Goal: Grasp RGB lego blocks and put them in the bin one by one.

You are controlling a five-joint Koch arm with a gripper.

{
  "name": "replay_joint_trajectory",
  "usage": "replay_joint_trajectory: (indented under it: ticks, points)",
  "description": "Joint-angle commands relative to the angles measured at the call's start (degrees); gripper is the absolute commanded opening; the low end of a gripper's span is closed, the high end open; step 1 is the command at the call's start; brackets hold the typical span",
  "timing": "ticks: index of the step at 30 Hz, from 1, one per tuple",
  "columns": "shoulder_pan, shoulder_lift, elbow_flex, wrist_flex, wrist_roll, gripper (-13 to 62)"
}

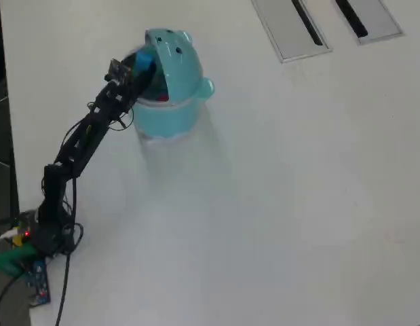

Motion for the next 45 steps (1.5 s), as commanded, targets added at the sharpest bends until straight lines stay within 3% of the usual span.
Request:
replay_joint_trajectory:
  ticks: [1,6,10,25,45]
  points:
    - [2.1,0.6,-8.2,-1.1,-6.1,19.0]
    - [3.8,-0.3,-9.1,-0.4,-8.9,29.0]
    - [3.3,0.4,-8.8,1.2,-10.6,31.6]
    - [3.5,12.7,3.3,1.7,-9.8,31.4]
    - [7.7,28.9,24.4,-10.4,8.4,31.4]
